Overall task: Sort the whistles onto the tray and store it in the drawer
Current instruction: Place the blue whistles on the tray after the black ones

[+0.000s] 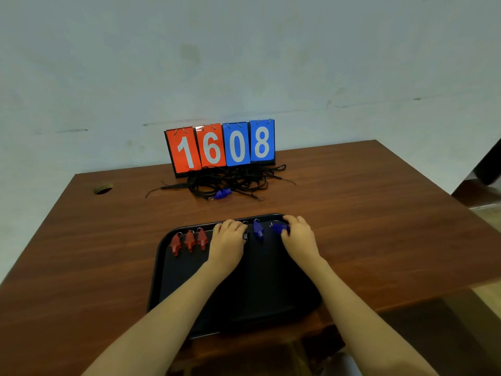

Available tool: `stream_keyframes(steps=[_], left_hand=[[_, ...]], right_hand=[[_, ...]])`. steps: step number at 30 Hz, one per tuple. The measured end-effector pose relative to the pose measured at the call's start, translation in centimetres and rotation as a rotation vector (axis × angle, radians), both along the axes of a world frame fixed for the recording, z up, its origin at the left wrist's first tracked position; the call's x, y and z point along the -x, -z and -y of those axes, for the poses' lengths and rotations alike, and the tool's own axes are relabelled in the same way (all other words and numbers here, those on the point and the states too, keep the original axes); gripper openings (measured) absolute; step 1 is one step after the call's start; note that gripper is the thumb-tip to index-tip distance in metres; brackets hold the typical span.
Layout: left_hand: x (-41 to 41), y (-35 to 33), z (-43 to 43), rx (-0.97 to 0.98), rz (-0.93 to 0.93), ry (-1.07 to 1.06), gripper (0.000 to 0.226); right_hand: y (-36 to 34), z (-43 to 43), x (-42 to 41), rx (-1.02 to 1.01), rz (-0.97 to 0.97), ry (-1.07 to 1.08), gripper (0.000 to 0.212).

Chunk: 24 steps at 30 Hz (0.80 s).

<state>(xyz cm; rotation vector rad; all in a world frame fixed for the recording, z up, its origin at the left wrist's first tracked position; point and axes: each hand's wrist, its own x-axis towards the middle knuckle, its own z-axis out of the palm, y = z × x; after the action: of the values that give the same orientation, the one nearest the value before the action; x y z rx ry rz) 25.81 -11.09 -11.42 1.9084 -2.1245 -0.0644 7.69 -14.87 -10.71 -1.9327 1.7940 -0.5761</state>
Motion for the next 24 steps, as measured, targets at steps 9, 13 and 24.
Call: stream_keyframes(steps=[9,13,24], left_hand=[[-0.1,0.2,0.8,-0.048,0.096,0.025,0.041],[0.0,0.1,0.8,-0.035,0.092,0.042,0.044],[2.0,0.3,1.8,-0.045,0.108,0.114,0.042]], right_hand=[[1.6,0.4,-1.4,0.019,-0.12,-0.092,0.035],[1.6,1.1,-2.0,-0.01,-0.104,-0.081,0.03],[1.6,1.5,-2.6,-0.018,-0.065,-0.05,0.029]])
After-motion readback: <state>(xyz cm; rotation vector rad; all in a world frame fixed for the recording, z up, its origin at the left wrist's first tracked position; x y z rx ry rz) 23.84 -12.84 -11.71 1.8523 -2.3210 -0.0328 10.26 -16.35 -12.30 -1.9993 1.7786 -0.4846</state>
